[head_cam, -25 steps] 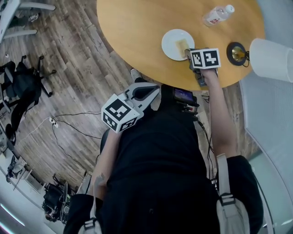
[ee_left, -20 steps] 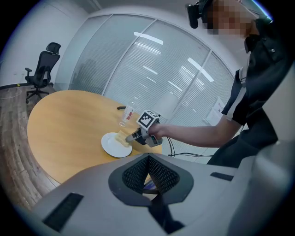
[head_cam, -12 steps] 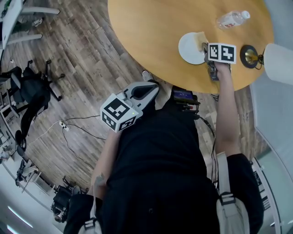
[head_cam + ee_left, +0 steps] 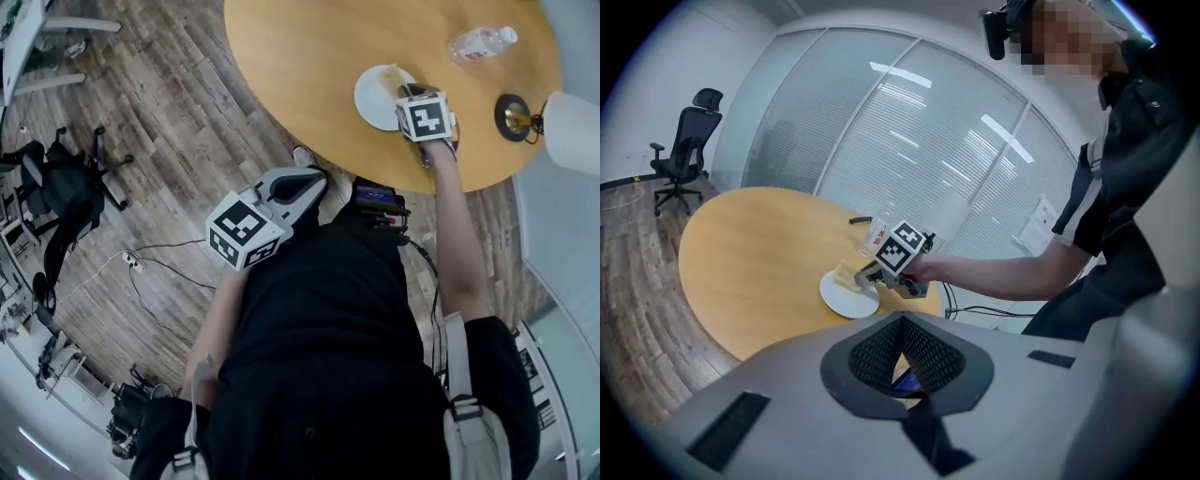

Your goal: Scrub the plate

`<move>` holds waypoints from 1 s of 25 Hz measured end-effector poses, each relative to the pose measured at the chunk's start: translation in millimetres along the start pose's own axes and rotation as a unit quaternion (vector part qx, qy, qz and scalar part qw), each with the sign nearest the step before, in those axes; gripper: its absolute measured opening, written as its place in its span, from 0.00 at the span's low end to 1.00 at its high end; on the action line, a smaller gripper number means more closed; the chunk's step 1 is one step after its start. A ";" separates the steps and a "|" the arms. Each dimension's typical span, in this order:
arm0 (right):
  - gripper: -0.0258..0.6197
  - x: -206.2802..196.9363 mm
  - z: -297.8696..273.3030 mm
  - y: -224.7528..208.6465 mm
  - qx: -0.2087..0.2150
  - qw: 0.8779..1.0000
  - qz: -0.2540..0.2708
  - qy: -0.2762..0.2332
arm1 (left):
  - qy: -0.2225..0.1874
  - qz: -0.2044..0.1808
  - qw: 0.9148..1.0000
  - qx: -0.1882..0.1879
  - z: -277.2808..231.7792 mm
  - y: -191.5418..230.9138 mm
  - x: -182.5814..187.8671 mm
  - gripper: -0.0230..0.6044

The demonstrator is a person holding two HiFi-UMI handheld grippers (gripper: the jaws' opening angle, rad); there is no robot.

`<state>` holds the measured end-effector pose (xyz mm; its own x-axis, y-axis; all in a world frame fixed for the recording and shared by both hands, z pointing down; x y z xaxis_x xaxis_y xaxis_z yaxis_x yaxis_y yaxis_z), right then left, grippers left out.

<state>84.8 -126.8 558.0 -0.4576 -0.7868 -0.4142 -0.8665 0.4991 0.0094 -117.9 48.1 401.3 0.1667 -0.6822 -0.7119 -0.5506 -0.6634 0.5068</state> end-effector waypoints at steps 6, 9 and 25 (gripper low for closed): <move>0.09 13.9 3.0 28.0 -0.044 0.973 0.224 -0.034 | -0.005 0.002 1.000 0.007 -7.8 -11.0 1.8 0.05; 0.09 9.7 6.5 40.9 -0.064 0.931 0.355 -0.053 | -0.006 0.002 1.000 0.010 -13.9 -20.2 1.6 0.05; 0.09 -52.1 70.9 23.8 0.018 0.925 0.367 -0.094 | -0.023 -0.026 0.999 -0.009 -80.5 -86.3 12.1 0.05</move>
<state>102.1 -48.2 515.3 -0.8740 -0.1558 -0.4603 -0.3278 0.8883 0.3217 -2.6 72.3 388.0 0.1575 -0.6323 -0.7585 -0.5267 -0.7035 0.4771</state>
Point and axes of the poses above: the fingertips, and each gripper's own axes: z backward along the fingers, y to its left, x out of its top, the point moved 4 cm from there along z, backward along the fingers, and after that the axes turned 1 degree about y, right-handed, at the moved point
